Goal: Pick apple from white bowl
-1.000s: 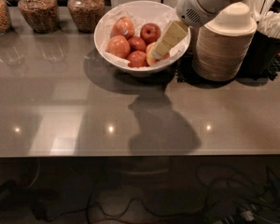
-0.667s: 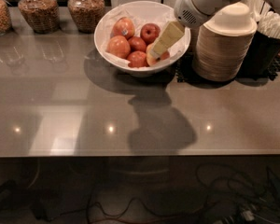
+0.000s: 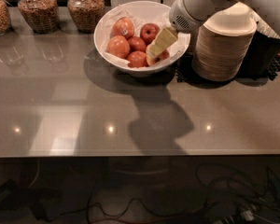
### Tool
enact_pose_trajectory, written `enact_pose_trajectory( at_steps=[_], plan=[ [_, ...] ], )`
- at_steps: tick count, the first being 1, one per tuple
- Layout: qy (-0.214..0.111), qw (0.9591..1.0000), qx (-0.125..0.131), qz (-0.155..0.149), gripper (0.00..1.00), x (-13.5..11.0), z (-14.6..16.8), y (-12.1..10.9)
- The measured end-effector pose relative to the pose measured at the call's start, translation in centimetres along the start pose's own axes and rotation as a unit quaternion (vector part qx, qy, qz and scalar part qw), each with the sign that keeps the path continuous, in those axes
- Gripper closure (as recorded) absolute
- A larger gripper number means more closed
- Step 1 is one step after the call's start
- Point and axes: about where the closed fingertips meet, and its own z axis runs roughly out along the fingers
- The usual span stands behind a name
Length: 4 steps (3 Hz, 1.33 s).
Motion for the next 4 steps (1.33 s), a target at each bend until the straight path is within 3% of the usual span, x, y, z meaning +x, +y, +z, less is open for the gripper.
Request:
enact_pose_trajectory(
  at_steps=[1, 2, 4],
  plan=[
    [0.003, 0.9999, -0.013, 0.011, 0.32, 0.4, 1.2, 0.4],
    [0.006, 0.9996, -0.023, 0.019, 0.27, 0.7, 2.0, 0.8],
    [0.012, 0.9983, -0.046, 0.035, 0.27, 1.5, 2.7, 2.2]
  ],
)
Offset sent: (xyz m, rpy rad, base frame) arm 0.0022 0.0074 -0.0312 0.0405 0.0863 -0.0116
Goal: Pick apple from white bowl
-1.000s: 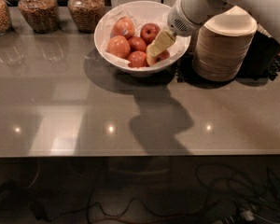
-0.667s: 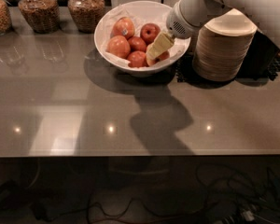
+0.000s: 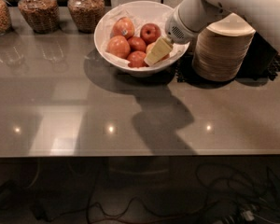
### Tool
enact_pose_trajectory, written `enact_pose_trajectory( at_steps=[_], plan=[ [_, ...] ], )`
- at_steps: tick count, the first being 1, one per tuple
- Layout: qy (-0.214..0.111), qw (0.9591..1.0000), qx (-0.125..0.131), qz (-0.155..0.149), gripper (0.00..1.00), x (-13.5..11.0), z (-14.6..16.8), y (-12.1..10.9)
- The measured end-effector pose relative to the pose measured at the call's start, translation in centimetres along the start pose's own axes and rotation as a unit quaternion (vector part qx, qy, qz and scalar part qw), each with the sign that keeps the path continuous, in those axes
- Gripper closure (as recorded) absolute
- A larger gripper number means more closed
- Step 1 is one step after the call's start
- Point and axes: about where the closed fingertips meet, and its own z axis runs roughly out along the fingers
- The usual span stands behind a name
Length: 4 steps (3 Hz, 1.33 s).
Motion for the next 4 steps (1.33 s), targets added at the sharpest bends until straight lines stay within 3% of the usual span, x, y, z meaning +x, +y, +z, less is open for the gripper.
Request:
enact_pose_trajectory(
  at_steps=[2, 4],
  plan=[
    [-0.001, 0.9996, -0.014, 0.022, 0.31, 1.2, 1.2, 0.9],
    [-0.004, 0.9993, -0.019, 0.032, 0.65, 1.6, 2.2, 0.9]
  ],
)
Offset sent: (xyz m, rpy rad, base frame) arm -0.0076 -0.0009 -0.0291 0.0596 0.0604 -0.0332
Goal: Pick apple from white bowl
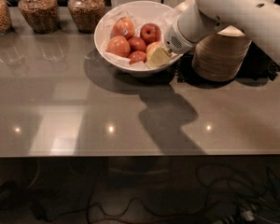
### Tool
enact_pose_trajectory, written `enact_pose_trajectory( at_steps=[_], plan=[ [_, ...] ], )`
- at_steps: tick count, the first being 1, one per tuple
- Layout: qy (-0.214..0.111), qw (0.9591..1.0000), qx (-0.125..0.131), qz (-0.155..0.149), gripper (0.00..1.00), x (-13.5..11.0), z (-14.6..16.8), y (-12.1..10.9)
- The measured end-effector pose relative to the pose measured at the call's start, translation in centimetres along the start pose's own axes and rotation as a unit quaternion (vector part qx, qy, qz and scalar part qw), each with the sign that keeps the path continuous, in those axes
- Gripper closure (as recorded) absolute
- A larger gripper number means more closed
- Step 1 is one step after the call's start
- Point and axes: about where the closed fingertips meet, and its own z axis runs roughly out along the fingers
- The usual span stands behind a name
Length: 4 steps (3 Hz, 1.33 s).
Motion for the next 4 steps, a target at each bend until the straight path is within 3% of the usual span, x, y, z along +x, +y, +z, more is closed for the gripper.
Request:
enact_pose_trajectory(
  at_steps=[1, 2, 4],
  plan=[
    [-0.008, 0.9999, 0.005, -0.007, 0.89, -0.8, -0.8, -0.1],
    [-0.027, 0.9994, 0.013, -0.014, 1.00, -2.2, -2.4, -0.4],
    [-0.093, 0.9954, -0.006, -0.024, 1.00, -4.8, -6.0, -0.3]
  ],
)
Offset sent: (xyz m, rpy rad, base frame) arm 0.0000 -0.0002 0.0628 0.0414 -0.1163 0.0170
